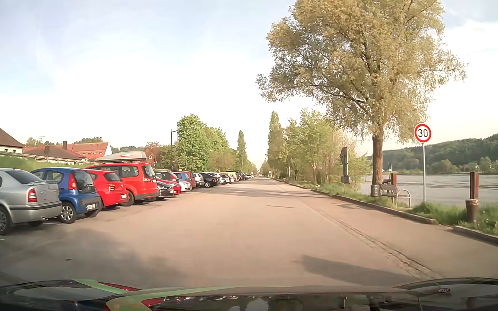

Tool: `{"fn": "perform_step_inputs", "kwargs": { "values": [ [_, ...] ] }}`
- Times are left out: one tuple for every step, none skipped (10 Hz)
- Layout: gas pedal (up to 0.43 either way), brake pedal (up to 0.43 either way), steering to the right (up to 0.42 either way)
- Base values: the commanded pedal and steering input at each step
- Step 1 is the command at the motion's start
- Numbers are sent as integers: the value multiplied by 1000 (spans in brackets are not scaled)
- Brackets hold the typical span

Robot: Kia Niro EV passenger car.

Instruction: Follow the waypoints while adhering to traffic rules and regulations

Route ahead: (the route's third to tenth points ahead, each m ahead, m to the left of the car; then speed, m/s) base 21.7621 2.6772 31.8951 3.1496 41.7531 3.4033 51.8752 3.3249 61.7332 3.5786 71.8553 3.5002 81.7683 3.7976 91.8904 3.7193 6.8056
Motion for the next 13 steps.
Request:
{"fn": "perform_step_inputs", "kwargs": {
  "values": [
    [110,0,1],
    [110,0,1],
    [110,0,1],
    [110,0,0],
    [110,0,0],
    [110,0,0],
    [110,0,0],
    [110,0,0],
    [110,0,0],
    [110,0,0],
    [110,0,0],
    [110,0,0],
    [110,0,0]
  ]
}}
